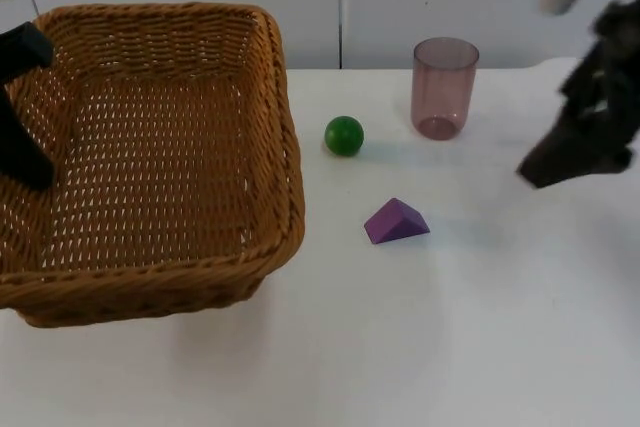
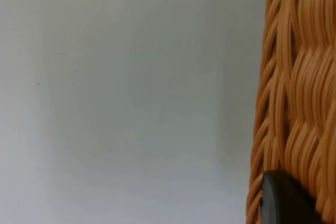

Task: Pick up the basket with the left hand and place the triangular block into the basket with the right hand.

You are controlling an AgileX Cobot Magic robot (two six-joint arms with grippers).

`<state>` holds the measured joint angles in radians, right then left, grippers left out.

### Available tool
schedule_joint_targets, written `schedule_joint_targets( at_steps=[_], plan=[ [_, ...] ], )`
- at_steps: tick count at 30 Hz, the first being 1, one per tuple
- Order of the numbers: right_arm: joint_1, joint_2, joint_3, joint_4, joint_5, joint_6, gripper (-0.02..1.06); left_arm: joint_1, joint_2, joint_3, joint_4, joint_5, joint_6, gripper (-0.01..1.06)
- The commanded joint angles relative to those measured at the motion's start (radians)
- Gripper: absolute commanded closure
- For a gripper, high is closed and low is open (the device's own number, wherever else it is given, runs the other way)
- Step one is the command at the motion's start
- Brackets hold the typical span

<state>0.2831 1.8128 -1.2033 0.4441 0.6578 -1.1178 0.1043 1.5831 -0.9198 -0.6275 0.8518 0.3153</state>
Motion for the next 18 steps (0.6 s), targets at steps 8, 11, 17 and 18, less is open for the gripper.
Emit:
schedule_joint_targets(
  at_steps=[8, 11, 17, 18],
  plan=[
    [0.090, 0.290, -0.271, -0.040, 0.010, -0.102, 0.00, 0.002, -0.013, -0.002, -0.078, -0.012, -0.006, 1.05],
    [0.090, 0.346, -0.331, -0.032, 0.037, -0.106, 0.00, 0.002, -0.013, -0.002, -0.078, -0.014, -0.006, 1.05],
    [0.090, 0.416, -0.429, 0.006, 0.117, -0.142, 0.00, 0.002, -0.013, -0.002, -0.078, -0.013, -0.006, 1.05],
    [0.090, 0.422, -0.431, 0.013, 0.125, -0.150, 0.00, 0.002, -0.013, -0.002, -0.078, -0.013, -0.006, 1.05]
  ],
)
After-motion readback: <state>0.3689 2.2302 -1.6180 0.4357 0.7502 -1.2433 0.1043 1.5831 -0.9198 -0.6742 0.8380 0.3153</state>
